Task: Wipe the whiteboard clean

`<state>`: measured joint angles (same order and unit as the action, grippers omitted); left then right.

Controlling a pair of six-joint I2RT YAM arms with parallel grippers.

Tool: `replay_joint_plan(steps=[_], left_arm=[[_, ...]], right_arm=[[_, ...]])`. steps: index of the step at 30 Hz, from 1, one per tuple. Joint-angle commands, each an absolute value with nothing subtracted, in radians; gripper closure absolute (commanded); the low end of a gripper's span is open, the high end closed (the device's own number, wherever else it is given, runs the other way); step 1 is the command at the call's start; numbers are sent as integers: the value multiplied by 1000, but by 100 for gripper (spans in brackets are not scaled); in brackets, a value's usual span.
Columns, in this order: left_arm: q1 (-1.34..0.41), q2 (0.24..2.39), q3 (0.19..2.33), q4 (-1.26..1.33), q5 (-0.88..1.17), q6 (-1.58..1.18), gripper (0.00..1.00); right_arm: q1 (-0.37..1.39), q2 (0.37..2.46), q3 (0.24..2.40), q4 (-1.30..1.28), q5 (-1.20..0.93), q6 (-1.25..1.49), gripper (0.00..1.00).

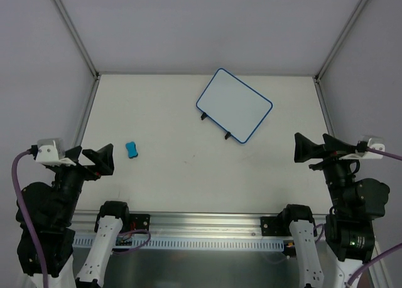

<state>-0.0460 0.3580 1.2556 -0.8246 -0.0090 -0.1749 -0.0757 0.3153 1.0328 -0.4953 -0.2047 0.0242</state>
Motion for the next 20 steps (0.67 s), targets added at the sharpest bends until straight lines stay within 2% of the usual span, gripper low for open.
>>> replay_joint_plan(steps=[1,8,20], left_arm=[[-58,328,1301,-877,-37,-150,1],[-92,293,1310,-916,-127,-156,1],[-94,299,1298,-920,-141,-160,1]], right_arm=[[-45,301,1066,-514,-124,-21,1],[-20,285,1075,-520,-113,-40,1],[-5,281,1072,-526,-98,-58,1]])
